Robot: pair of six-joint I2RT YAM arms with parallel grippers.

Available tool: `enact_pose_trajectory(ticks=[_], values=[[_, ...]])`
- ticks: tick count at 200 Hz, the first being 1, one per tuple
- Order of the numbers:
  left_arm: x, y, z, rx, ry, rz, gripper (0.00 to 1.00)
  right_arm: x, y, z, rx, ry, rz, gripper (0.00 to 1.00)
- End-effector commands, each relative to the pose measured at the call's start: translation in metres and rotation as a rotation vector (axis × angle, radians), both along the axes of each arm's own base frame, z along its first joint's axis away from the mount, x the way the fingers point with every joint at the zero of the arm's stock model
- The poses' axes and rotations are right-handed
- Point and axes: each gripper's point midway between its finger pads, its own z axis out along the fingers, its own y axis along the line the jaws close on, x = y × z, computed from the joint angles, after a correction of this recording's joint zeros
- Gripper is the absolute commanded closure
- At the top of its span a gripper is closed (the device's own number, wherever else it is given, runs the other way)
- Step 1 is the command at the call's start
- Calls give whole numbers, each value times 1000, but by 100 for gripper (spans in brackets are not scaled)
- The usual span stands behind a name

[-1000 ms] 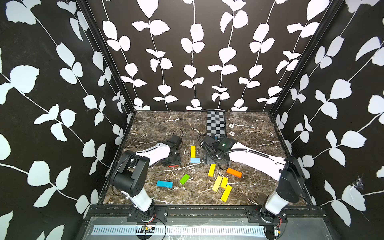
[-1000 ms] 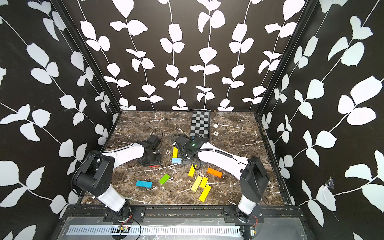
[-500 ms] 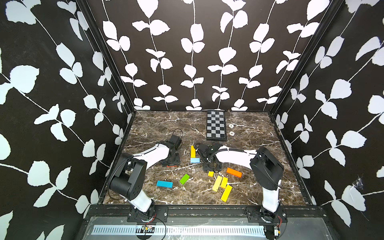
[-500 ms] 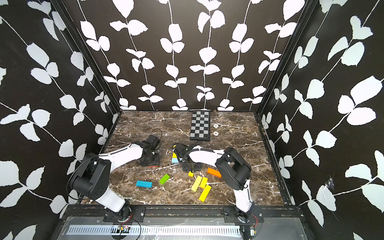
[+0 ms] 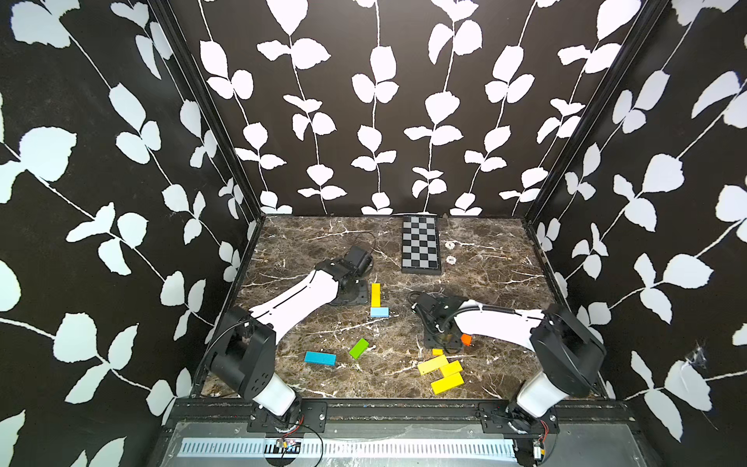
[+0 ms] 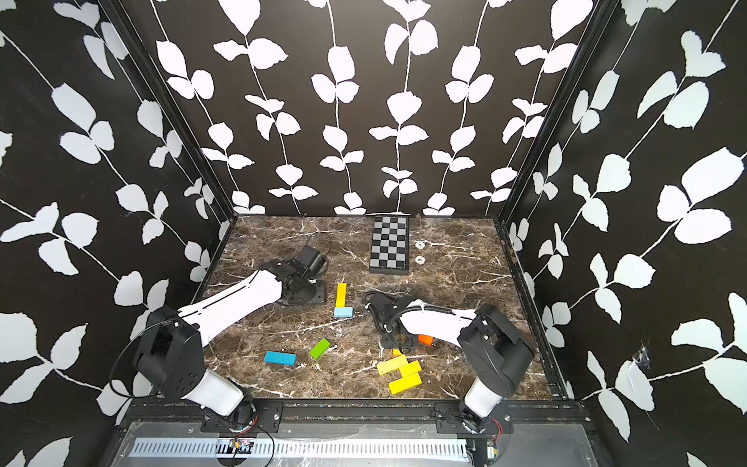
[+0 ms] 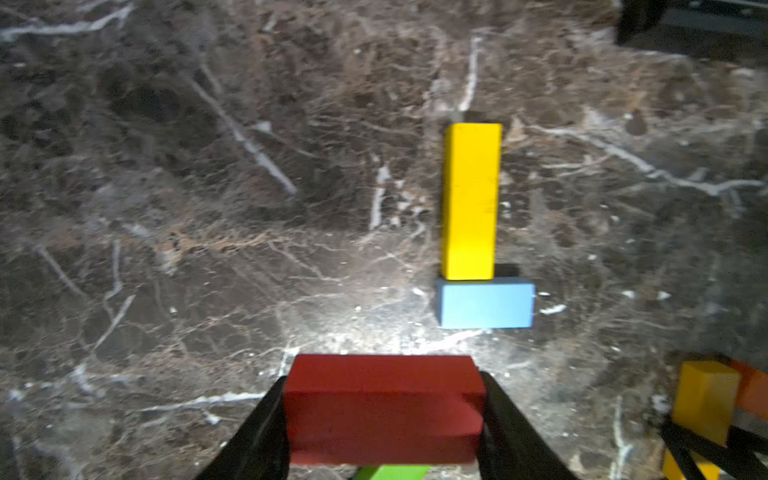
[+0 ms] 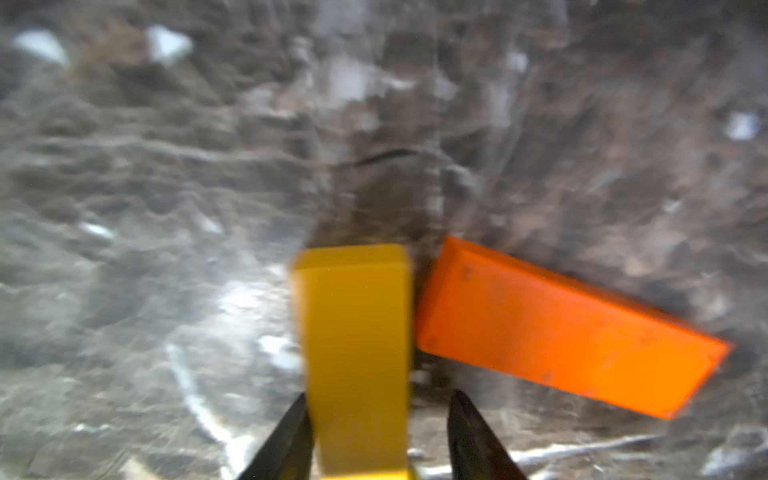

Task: Assemble the letter h with building blocks
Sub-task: Place the building block at the center of the board, then assemble the building block at the center of the board.

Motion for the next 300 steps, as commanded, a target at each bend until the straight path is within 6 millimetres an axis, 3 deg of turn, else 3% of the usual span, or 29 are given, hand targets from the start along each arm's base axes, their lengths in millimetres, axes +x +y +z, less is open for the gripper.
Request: enact_pose_trajectory(ticks=[1,41,66,87,97,112,120,147,162,177,193,213,237,250,277,300], values=[[-10,-43,-3,-34,36,-57,72,0,-14,21,-20,-35,-7,29],[-11,-108,-25,-48,73,-133,72,8,-28,74,71,-173,-85,22],[-9,-129,-46,-57,112,-142,72,8,-38,98,126,-235,-125,21],[-8,-143,-58,-39,123,-163,70,5,-44,105,144,-248,-142,21],[-8,-147,-63,-39,135,-166,62,4,-45,106,147,-250,-145,21],[-8,-153,-67,-46,143,-169,37,3,-45,106,146,-249,-146,21],[-8,-157,-65,-59,137,-174,29,3,-46,106,142,-245,-145,19],[-6,-171,-46,-119,96,-198,18,7,-43,110,143,-252,-141,15],[-4,-168,-31,-114,68,-198,15,12,-40,117,151,-269,-141,13],[-2,-154,-7,-78,20,-188,15,18,-37,122,156,-286,-147,10],[2,-132,31,-63,-82,-172,15,28,-25,122,172,-282,-139,9],[3,-95,78,-82,-205,-144,14,43,0,112,174,-235,-96,9],[3,-41,109,-140,-309,-93,10,61,32,94,163,-169,-37,9],[2,-11,108,-177,-350,-54,1,71,53,83,157,-145,-4,9],[-4,53,91,-261,-350,72,1,92,81,65,104,-116,30,9],[-14,79,67,-334,-248,140,1,101,96,42,96,-86,31,11]])
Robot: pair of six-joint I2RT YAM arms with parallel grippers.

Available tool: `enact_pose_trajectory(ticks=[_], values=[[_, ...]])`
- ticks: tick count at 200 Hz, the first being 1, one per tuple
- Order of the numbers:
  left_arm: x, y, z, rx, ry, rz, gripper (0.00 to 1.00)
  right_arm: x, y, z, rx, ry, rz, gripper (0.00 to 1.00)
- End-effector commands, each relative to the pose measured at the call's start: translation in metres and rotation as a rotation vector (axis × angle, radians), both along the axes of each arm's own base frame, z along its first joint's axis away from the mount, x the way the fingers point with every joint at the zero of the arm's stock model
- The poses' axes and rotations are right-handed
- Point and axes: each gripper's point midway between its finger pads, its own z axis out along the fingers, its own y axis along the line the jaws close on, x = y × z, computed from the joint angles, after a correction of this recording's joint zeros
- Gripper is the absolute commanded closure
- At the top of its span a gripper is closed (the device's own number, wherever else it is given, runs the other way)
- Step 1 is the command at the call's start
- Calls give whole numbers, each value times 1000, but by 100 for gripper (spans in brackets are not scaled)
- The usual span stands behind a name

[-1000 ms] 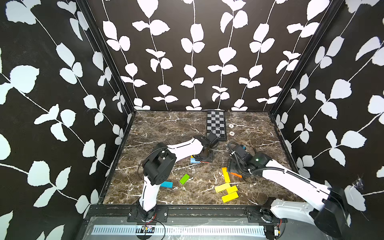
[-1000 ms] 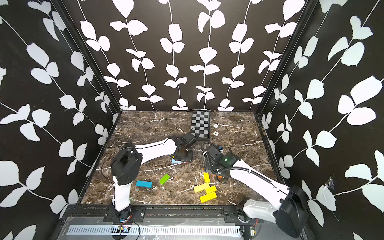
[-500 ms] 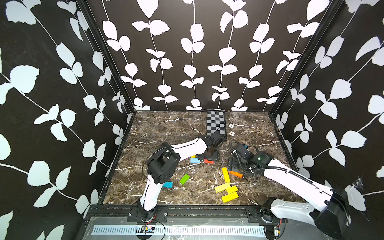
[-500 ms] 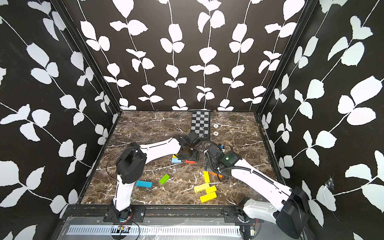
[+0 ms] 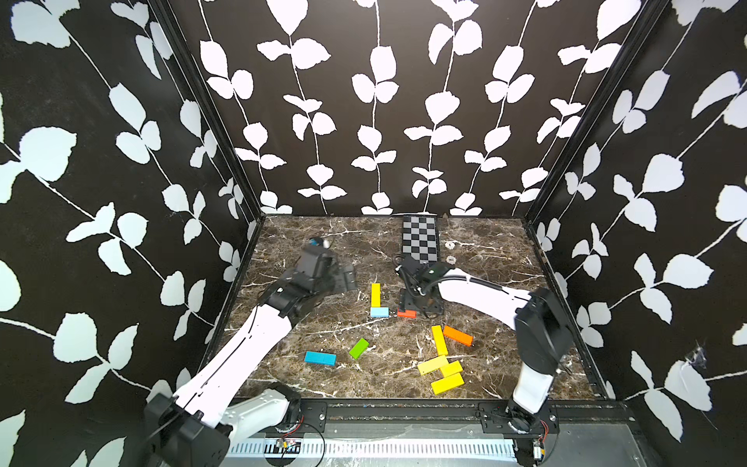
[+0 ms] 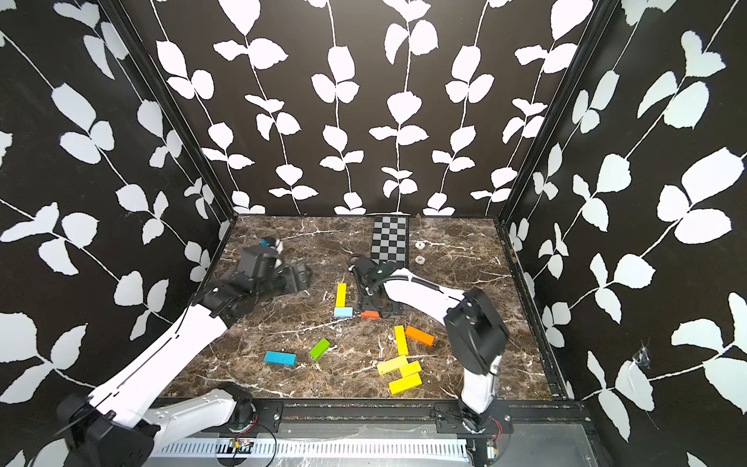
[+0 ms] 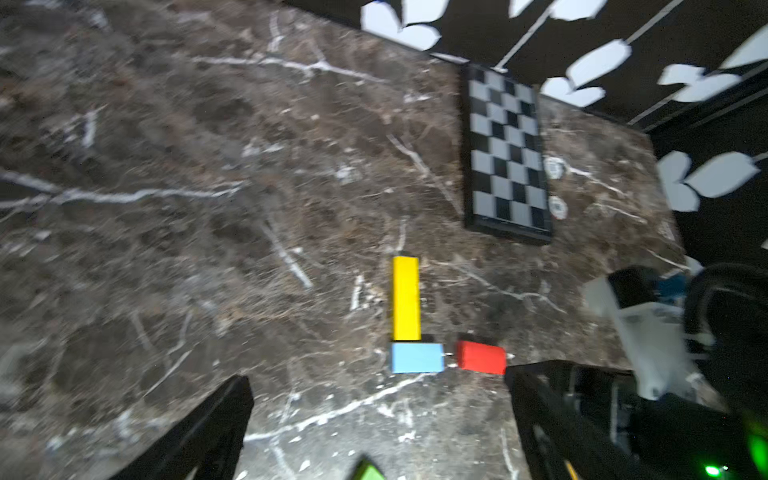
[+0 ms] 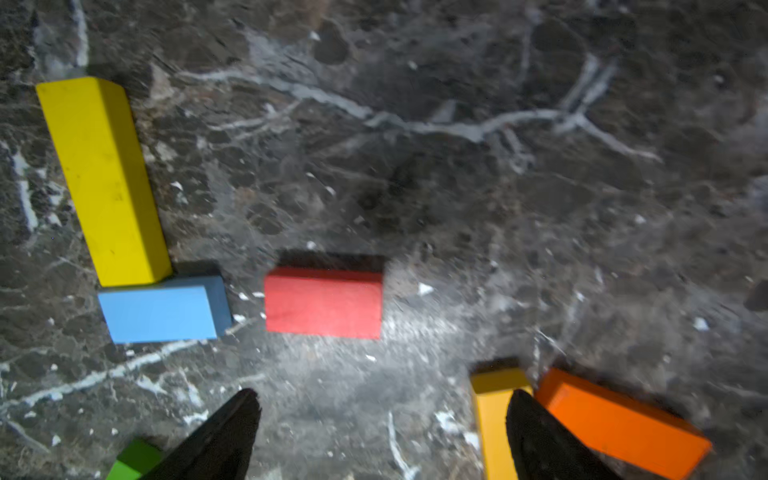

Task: Assemble the letter h with building blocks
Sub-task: Assemble the building block at the center of the board.

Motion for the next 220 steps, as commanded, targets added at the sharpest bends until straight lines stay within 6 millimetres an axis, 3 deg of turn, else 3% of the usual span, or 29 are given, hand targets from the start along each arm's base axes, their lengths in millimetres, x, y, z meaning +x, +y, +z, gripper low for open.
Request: enact_pose_trajectory(ticks=[1,24,59,94,129,165,220], values=[[-12,5,-30,-82,110,-48,1,5,11,-11,-7,19,11,11],[-20,11,-49,-19,172,-77,1,9,17,-27,-21,42,13,14],[-27,9,-73,19,275,-120,11,10,21,-41,-28,72,12,22],[-28,8,-88,13,307,-114,21,7,15,-47,-61,87,4,34],[-27,6,-101,14,345,-118,27,7,25,-44,-38,79,42,47],[-27,5,-114,19,384,-121,30,9,39,-37,-31,59,88,49],[-29,4,-137,41,448,-124,31,4,31,-45,-82,91,82,49]])
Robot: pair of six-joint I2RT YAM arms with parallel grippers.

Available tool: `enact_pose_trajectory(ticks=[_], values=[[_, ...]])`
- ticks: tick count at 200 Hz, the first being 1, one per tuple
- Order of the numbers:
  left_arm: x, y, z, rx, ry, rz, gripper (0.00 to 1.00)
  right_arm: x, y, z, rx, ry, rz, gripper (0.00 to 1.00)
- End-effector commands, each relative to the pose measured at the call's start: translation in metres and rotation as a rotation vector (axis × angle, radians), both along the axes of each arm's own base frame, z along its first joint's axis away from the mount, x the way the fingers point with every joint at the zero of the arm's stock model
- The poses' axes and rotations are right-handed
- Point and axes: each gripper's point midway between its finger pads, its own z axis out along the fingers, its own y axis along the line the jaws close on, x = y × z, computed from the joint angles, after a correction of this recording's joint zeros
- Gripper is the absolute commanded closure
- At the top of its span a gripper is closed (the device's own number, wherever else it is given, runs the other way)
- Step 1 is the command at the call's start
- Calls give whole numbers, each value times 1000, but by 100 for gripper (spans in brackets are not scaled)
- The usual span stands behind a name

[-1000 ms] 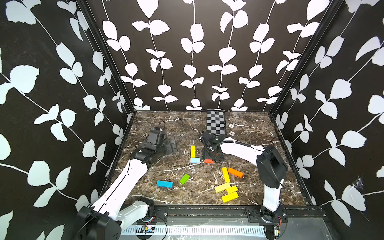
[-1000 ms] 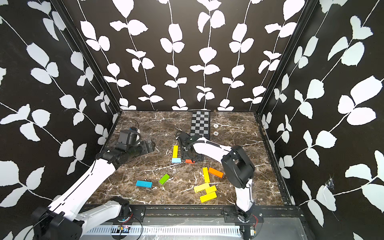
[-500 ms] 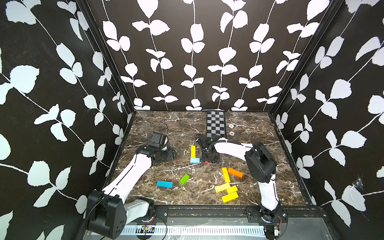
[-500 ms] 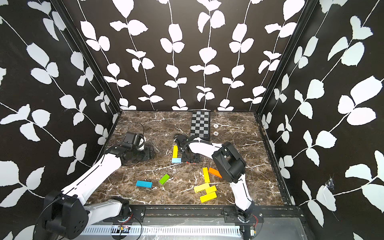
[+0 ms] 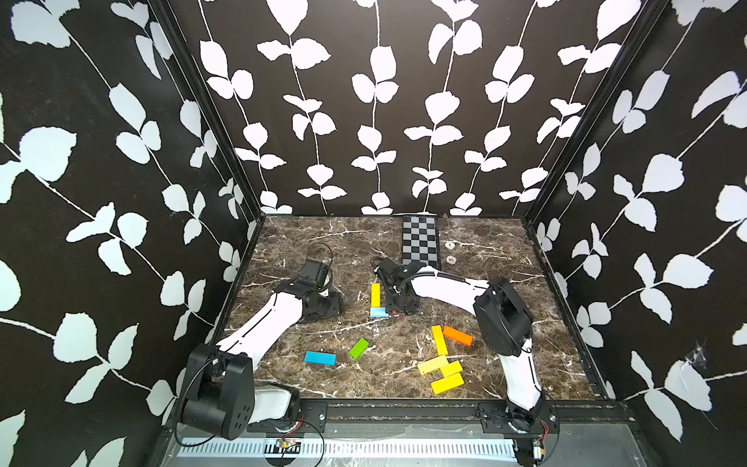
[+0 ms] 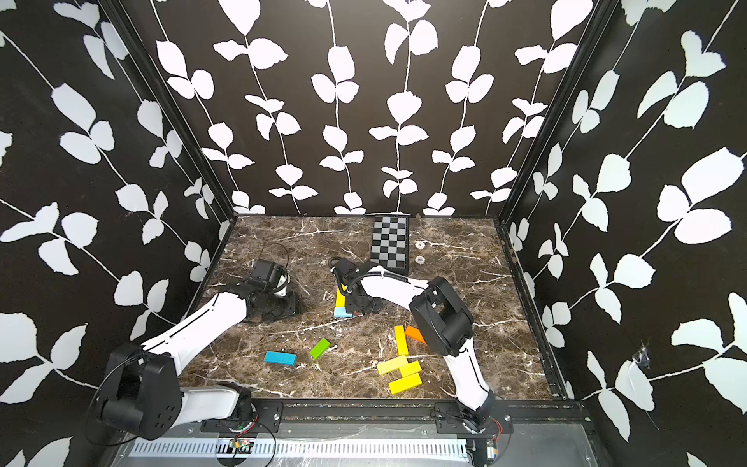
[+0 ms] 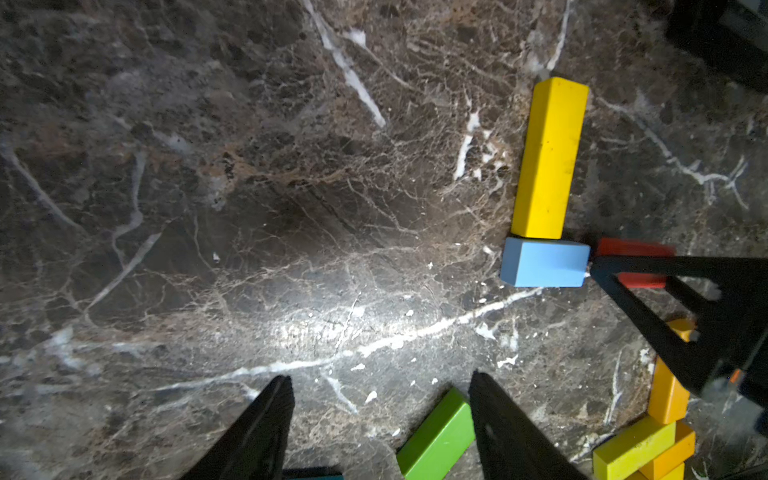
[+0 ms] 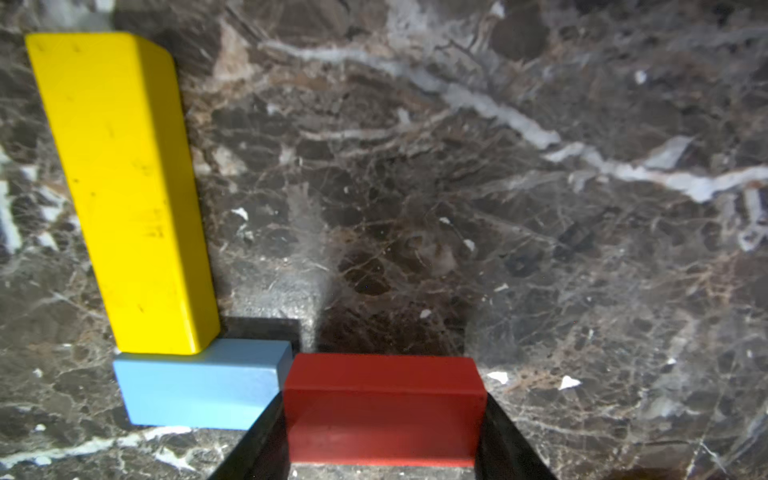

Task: Assemble the letter h with building blocks
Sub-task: Assemble the building block at the center of the board.

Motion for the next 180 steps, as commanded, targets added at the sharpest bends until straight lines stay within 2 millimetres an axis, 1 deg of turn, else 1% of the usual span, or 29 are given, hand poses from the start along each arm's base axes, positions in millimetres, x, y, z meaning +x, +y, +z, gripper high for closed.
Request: enact_pose_trajectory(ticks=[1,27,34,46,52,60,76,96,105,127,145,180], values=[[-3,-1,-10,9,20,-20,31,-7,-11,-9,-63,32,-3,49],[-1,-3,-15,22,37,-21,31,-8,-13,-12,-67,36,-11,45],[-1,-3,-16,30,42,-19,30,-8,-14,-12,-71,34,-10,41],[0,-3,-17,43,45,-22,29,-8,-14,-12,-71,36,-9,29],[1,-4,-18,47,47,-21,28,-8,-14,-11,-67,36,-7,25],[1,-4,-18,53,49,-20,28,-8,-13,-10,-62,34,-8,23],[3,-5,-20,61,56,-20,27,-8,-14,-4,-47,22,-17,20],[6,-8,-22,74,60,-25,27,-5,-16,10,-16,-2,-37,16],[8,-9,-22,83,58,-27,27,-3,-16,16,18,-14,-49,14],[15,-9,-26,109,60,-23,27,0,-11,26,121,-29,-74,13],[21,-10,-30,124,66,-20,27,1,-5,28,201,-25,-90,12],[28,-18,-43,159,91,-42,26,1,-10,19,237,3,-129,10]])
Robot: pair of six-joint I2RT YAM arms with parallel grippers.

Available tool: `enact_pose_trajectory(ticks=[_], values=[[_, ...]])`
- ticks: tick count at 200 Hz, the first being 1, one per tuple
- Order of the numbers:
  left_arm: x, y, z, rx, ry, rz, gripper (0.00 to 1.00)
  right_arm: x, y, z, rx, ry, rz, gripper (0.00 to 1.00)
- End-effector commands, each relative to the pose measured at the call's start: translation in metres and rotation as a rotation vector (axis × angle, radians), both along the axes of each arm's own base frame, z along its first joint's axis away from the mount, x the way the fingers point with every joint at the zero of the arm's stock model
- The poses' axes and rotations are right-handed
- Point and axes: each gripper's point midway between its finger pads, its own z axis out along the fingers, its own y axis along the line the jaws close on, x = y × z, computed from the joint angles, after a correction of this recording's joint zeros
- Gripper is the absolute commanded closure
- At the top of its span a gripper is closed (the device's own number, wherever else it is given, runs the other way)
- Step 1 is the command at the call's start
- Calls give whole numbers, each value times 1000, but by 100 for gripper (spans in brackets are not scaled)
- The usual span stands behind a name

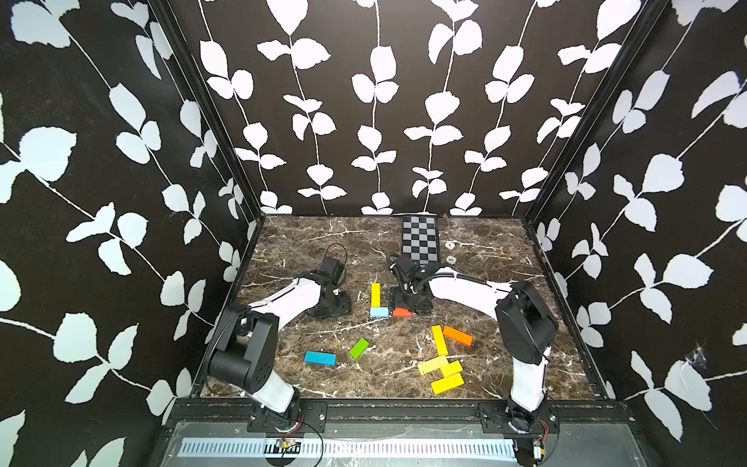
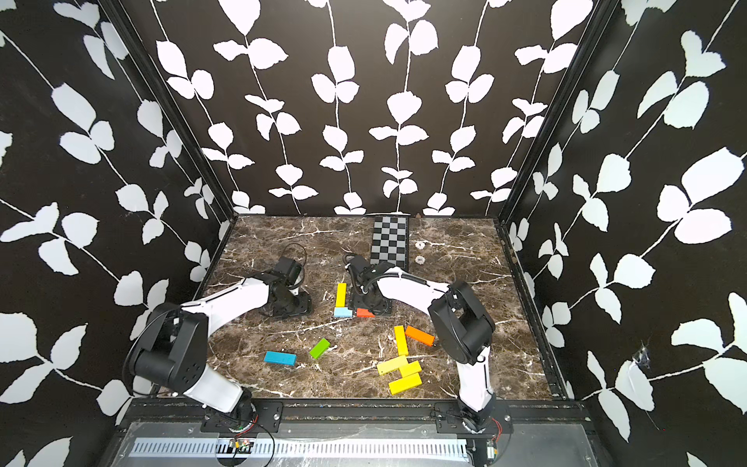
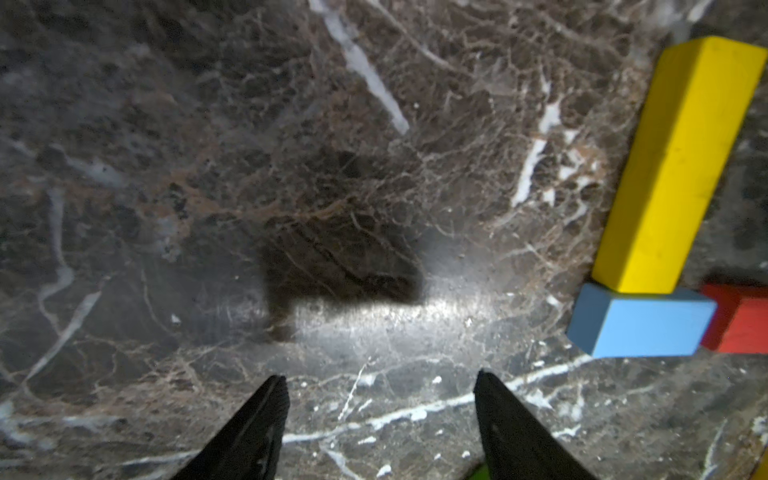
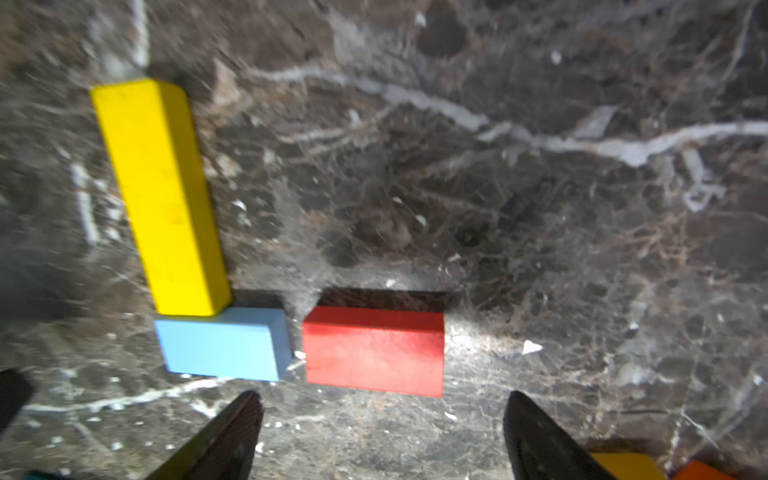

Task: Assemble the letter h with building blocks
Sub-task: Assemble the building block at the center of the board.

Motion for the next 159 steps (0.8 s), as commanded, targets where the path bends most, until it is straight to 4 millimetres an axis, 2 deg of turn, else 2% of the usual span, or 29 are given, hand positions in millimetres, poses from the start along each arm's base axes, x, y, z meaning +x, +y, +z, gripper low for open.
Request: enact_pose_trajectory(ticks=[1,33,56,76,97,159], values=[[9,-5,-1,30,-14,-11,26,2,3,-2,69,16,-47,10],[10,-14,-6,31,0,-23,26,8,3,-9,123,25,-85,13],[10,-14,-7,34,1,-22,26,9,6,-16,107,40,-68,13],[9,-13,-8,38,2,-23,26,13,11,-20,110,45,-68,18],[8,-13,-9,36,6,-25,26,15,17,-19,124,51,-69,20],[6,-17,-16,33,16,-35,27,13,20,-18,131,56,-76,21]])
